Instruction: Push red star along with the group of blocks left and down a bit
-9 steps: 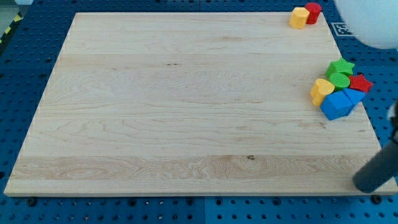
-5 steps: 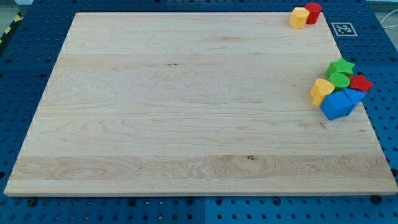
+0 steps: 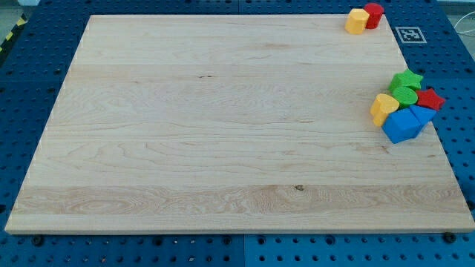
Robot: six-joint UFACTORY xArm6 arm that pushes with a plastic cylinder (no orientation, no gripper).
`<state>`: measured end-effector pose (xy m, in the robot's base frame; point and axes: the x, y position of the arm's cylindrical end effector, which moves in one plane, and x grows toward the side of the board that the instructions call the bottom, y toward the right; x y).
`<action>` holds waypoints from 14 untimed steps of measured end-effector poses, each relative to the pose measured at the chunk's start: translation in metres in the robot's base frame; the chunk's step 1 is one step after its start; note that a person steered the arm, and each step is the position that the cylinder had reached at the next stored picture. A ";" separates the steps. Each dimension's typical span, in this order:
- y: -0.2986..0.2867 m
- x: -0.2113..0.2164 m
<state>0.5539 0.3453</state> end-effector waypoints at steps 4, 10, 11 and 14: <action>0.000 -0.077; -0.040 -0.108; -0.050 -0.108; -0.123 -0.112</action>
